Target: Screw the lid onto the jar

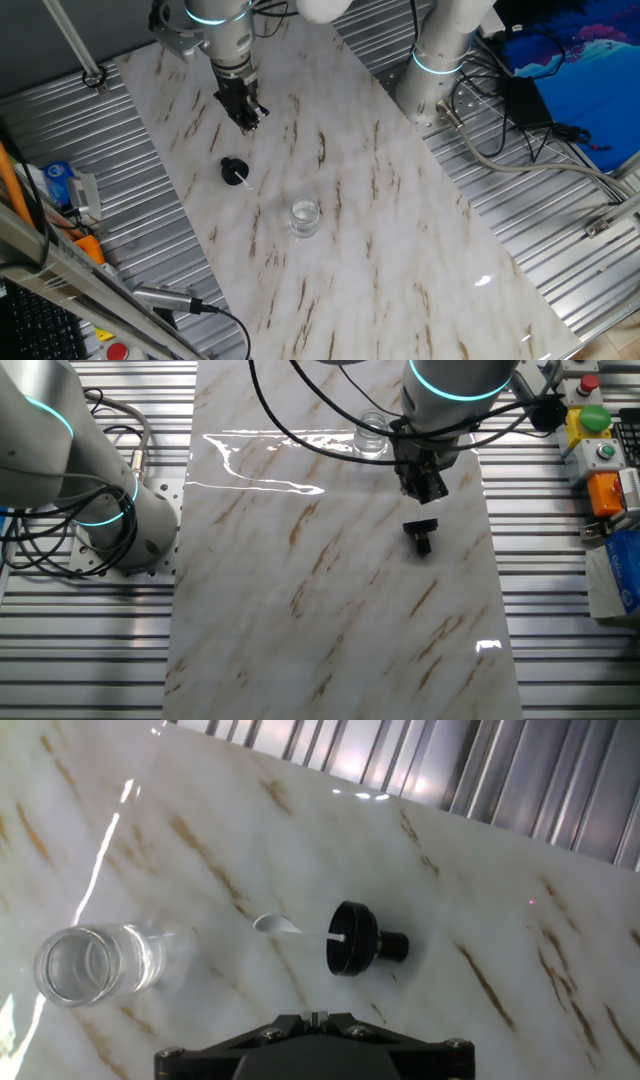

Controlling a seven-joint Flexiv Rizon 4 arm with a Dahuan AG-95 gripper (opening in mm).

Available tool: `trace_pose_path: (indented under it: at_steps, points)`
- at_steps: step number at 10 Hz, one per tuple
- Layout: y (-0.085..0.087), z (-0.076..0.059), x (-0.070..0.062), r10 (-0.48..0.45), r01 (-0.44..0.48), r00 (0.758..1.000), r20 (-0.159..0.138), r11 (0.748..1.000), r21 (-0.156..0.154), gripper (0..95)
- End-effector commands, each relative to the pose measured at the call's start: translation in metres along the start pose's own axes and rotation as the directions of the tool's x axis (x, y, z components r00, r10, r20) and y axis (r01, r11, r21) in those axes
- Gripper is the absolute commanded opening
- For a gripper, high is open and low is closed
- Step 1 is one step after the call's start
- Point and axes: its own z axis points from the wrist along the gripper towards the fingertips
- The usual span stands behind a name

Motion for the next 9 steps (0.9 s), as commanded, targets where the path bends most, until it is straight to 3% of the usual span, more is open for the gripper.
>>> trace_pose_path:
  at_steps: [1, 6, 8, 9]
  points:
    - [0.0, 0.0, 0.0, -0.013, 0.013, 1.0, -0.001, 1.0, 0.001, 0.0]
    - [-0.001, 0.001, -0.001, -0.166, 0.166, 0.986, -0.005, 0.986, 0.005, 0.0]
    - [-0.004, 0.006, -0.003, -0.248, 0.248, 0.969, -0.006, 0.969, 0.006, 0.0]
    - [-0.01, 0.009, -0.008, -0.324, 0.324, 0.946, -0.006, 0.946, 0.006, 0.0]
